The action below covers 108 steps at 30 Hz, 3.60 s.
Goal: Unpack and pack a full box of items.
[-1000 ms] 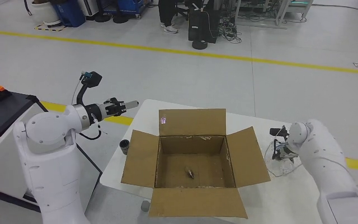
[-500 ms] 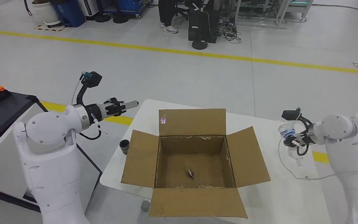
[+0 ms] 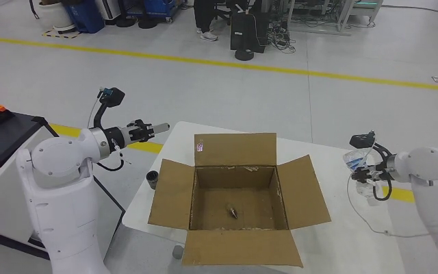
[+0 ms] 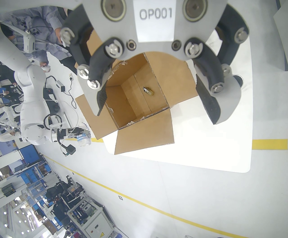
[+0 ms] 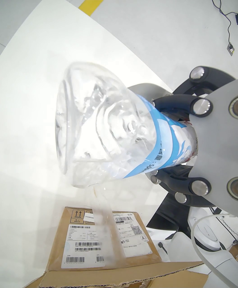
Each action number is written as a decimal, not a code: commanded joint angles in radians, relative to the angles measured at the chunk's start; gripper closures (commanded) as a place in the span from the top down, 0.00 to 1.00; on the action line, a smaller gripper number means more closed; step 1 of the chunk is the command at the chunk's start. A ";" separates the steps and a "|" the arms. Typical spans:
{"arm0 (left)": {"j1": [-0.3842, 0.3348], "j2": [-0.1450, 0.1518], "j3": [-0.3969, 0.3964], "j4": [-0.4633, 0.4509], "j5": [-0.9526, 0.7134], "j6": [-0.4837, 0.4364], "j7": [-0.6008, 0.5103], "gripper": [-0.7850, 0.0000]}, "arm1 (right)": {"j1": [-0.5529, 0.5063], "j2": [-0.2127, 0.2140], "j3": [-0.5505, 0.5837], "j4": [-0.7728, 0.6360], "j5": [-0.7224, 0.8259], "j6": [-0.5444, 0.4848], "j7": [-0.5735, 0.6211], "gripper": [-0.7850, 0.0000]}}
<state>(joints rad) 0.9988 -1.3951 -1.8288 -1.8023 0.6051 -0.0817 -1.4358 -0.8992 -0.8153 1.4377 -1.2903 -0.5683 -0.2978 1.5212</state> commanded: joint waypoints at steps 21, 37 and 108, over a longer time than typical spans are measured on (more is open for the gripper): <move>0.000 0.000 0.000 0.000 0.000 0.000 0.000 1.00 | 0.043 0.037 0.028 -0.099 0.257 0.014 0.015 0.00; 0.000 0.000 0.000 0.000 0.000 0.000 0.000 1.00 | 0.218 0.139 -0.251 -0.067 0.684 0.050 0.015 0.00; 0.000 0.000 0.000 0.000 0.000 0.000 0.000 1.00 | 0.543 -0.003 -0.829 -0.020 0.891 0.121 0.015 0.00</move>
<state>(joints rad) 0.9988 -1.3951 -1.8288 -1.8023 0.6051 -0.0817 -1.4358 -0.3559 -0.8183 0.6091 -1.3105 0.3229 -0.1769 1.5359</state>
